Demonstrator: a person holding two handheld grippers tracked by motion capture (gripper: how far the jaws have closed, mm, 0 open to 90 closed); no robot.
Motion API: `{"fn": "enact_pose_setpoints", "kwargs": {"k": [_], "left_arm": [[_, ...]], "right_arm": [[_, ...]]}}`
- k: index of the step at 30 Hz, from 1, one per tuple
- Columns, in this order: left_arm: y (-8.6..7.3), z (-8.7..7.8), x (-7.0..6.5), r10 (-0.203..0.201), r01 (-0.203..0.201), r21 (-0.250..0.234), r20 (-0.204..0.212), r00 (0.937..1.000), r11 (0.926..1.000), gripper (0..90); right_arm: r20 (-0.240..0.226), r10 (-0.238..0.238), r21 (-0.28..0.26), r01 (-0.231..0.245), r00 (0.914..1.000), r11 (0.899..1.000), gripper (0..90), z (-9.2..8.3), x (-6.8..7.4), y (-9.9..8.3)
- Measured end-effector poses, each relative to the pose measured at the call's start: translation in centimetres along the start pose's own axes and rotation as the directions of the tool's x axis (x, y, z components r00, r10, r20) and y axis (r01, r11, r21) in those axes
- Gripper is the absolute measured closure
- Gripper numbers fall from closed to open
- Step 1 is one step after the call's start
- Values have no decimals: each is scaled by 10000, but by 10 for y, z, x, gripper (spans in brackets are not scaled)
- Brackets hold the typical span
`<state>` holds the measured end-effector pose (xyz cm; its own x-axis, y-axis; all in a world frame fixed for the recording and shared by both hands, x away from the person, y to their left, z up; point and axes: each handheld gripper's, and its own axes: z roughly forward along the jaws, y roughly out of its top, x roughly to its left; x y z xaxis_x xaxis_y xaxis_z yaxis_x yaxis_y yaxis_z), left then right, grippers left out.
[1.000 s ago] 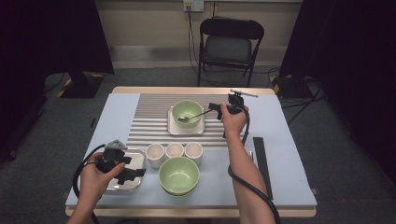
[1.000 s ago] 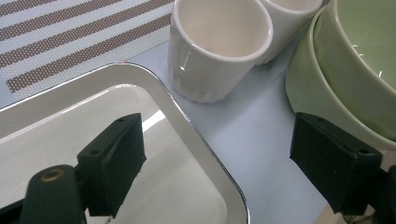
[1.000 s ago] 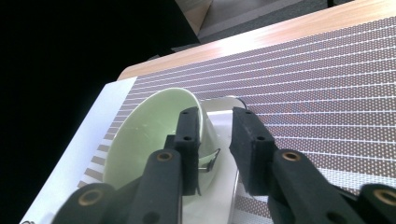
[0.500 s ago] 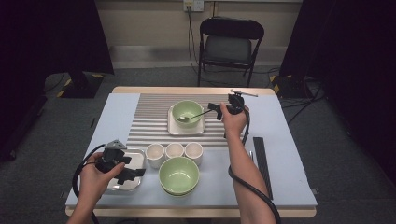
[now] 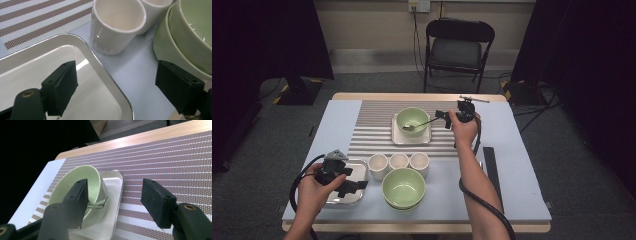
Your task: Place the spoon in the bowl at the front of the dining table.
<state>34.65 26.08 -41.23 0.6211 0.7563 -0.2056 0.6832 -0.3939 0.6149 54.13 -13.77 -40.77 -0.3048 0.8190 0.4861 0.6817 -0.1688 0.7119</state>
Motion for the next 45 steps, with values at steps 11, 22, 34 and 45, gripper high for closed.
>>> {"fn": "enact_pose_setpoints", "kwargs": {"k": [11, 22, 34, 45], "left_arm": [[1, 0, -1, 12, -12, 7, 28, 10000, 10000, 175], [1, -2, -2, 58, -58, -26, 2, 10000, 10000, 175], [1, -3, -1, -36, 36, -71, -84, 10000, 10000, 174], [1, -2, -1, -28, 28, -26, -28, 10000, 10000, 174]], "right_arm": [[78, -193, 179, 191, 9998, 9997, 355, -5, -3, -3], [119, -307, 310, 303, 9995, 9991, 350, -9, -3, -8], [350, -407, 317, 396, 9986, 9987, 345, -4, -6, -8], [342, -529, 388, 515, 9980, 9979, 330, -6, -11, -7]]}}
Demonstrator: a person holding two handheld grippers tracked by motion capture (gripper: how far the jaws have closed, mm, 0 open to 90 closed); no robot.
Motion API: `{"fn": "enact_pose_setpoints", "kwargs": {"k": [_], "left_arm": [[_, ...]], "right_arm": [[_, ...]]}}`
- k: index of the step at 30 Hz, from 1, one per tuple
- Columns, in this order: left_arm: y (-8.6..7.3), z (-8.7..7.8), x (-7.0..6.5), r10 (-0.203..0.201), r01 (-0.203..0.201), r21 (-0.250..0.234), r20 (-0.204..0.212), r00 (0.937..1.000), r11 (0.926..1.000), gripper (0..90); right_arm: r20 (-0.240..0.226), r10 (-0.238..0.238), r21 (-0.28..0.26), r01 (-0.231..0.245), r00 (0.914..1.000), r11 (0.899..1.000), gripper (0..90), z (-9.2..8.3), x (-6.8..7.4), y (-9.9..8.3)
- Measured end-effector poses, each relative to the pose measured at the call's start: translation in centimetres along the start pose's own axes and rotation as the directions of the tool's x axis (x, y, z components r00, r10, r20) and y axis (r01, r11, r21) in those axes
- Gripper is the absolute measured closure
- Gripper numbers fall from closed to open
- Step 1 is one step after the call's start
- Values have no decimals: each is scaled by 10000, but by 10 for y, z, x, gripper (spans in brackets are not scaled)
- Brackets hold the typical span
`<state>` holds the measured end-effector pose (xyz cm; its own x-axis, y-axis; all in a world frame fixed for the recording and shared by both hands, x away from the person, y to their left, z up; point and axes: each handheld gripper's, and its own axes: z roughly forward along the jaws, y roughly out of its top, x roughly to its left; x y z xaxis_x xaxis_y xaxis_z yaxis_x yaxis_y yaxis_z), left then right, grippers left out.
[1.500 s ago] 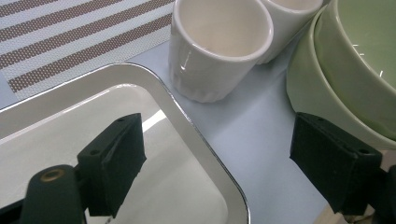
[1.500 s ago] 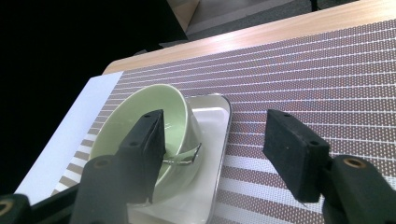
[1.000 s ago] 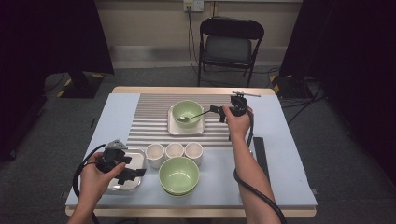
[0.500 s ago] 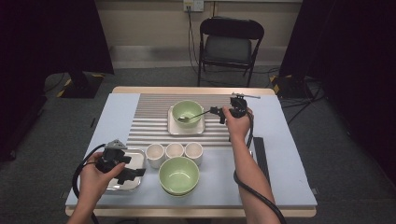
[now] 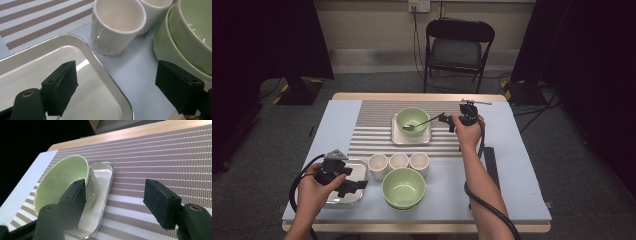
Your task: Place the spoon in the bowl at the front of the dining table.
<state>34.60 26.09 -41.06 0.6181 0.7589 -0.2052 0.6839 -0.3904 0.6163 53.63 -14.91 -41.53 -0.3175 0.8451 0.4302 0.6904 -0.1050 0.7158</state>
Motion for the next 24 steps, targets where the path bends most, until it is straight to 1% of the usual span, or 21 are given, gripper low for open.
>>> {"fn": "enact_pose_setpoints", "kwargs": {"k": [4, 8, 9, 14, 15, 16, 20, 24], "left_arm": [[1, -1, -2, -22, 22, -62, -5, 10000, 10000, 174], [2, -2, -3, 84, -84, -62, -21, 10000, 9999, 174], [2, -1, -3, 95, -95, -76, -30, 10000, 9999, 174], [2, -1, -3, 69, -68, -106, 24, 10000, 9999, 174], [2, -1, -4, 62, -62, -88, -20, 10000, 9999, 174], [2, -1, -4, 117, -117, -60, 36, 9999, 9999, 174], [2, 0, -5, 94, -94, -35, 12, 10000, 9999, 174], [2, 1, -4, 124, -124, -27, 29, 9999, 9999, 175]], "right_arm": [[52, -122, 37, 122, 9999, 9999, 326, -4, -1, -2], [20, -210, 84, 210, 9998, 9997, 320, -9, -1, -4], [44, -296, 78, 295, 9996, 9995, 318, -10, -1, -5], [41, -416, 145, 416, 9991, 9990, 304, -15, -1, -6], [37, -468, 144, 467, 9989, 9988, 304, -16, -2, -6], [37, -460, 178, 460, 9989, 9988, 303, -16, -2, -7], [120, -562, 213, 559, 9983, 9982, 303, -20, -4, -8], [133, -562, 256, 559, 9983, 9981, 302, -24, -7, -9]]}}
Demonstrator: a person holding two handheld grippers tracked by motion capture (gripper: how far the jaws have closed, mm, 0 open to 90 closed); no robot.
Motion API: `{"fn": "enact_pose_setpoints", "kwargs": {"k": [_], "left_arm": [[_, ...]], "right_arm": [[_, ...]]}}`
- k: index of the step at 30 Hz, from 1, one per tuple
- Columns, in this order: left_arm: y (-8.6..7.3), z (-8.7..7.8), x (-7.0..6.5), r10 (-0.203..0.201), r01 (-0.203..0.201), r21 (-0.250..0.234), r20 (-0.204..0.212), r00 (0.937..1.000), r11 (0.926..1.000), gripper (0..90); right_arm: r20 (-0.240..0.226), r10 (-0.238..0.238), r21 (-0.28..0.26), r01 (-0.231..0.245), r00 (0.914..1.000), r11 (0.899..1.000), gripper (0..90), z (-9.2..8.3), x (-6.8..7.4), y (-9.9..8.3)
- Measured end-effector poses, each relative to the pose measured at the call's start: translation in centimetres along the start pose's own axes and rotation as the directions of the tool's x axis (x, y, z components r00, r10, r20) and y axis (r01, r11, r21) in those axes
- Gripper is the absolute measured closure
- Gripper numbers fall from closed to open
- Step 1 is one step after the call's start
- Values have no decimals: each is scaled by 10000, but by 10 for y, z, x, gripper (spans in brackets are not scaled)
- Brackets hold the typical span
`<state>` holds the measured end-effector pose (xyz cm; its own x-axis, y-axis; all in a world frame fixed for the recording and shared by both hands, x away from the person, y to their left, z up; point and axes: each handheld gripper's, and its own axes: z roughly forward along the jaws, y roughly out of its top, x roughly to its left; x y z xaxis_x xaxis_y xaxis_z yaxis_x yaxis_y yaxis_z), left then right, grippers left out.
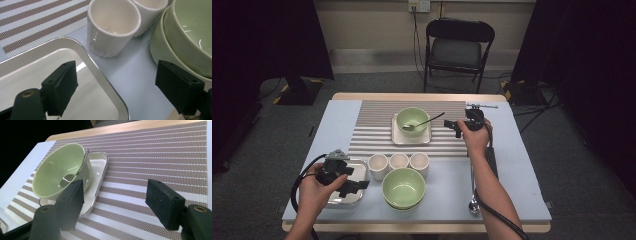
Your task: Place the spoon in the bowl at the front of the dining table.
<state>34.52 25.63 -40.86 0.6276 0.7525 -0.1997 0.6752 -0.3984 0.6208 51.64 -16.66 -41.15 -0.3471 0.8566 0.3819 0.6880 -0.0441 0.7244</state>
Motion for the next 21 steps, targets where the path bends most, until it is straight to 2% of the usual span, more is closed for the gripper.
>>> {"fn": "enact_pose_setpoints", "kwargs": {"k": [6, 12, 21], "left_arm": [[0, 1, 0, 118, -117, -70, 112, 9999, 9999, 175], [1, 1, 0, 122, -121, -62, 127, 9998, 9999, 174], [0, 2, 0, 94, -93, -76, 161, 9998, 9999, 174]], "right_arm": [[80, -168, 15, 168, 9998, 9999, 300, -6, -3, -1], [106, -49, 46, 48, 9999, 10000, 300, -11, -6, -3], [201, -246, 59, 245, 9995, 9997, 296, -19, -9, -3]]}}
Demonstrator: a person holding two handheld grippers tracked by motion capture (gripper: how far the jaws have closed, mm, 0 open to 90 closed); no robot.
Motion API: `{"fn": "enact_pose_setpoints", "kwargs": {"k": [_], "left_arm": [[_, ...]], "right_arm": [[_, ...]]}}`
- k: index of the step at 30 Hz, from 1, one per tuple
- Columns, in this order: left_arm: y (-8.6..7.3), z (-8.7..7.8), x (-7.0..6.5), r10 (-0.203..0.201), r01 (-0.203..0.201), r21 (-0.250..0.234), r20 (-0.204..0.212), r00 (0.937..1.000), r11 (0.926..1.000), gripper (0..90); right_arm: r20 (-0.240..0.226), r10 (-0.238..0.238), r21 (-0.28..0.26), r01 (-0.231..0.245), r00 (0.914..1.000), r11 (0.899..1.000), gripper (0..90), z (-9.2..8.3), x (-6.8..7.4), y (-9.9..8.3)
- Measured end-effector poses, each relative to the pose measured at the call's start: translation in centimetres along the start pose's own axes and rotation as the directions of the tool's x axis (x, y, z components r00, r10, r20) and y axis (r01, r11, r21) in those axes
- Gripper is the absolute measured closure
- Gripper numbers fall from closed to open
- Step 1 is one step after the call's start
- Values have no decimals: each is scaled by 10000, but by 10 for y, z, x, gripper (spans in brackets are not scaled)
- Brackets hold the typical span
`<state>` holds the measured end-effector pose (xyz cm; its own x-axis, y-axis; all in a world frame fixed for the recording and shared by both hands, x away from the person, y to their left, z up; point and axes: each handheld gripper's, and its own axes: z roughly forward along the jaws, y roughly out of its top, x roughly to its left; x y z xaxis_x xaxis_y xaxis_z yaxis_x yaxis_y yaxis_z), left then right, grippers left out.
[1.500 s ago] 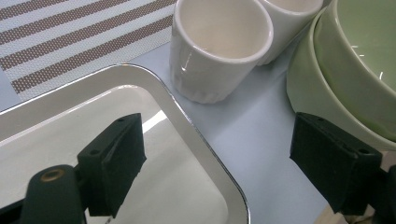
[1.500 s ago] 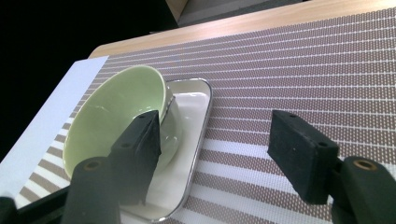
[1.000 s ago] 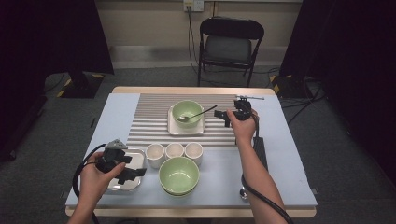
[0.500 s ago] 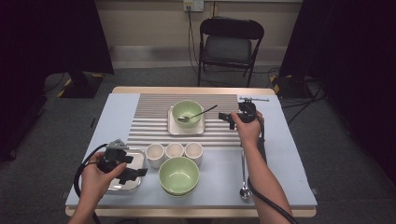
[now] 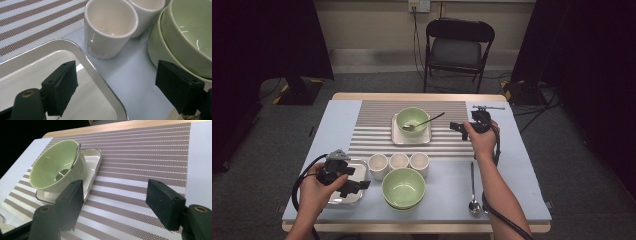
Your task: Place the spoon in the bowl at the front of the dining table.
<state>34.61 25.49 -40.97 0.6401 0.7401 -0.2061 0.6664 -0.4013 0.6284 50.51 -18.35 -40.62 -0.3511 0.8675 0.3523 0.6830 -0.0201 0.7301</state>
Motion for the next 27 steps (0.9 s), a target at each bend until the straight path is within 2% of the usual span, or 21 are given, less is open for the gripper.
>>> {"fn": "enact_pose_setpoints", "kwargs": {"k": [5, 27], "left_arm": [[0, 0, -1, 66, -65, 38, -109, 9999, 10000, 174], [0, 1, -2, 25, -25, 71, -60, 10000, 10000, 175]], "right_arm": [[9, -61, 64, 60, 10000, 10000, 293, -3, 0, -2], [7, -260, 216, 259, 9997, 9994, 290, -12, -3, -7]]}}
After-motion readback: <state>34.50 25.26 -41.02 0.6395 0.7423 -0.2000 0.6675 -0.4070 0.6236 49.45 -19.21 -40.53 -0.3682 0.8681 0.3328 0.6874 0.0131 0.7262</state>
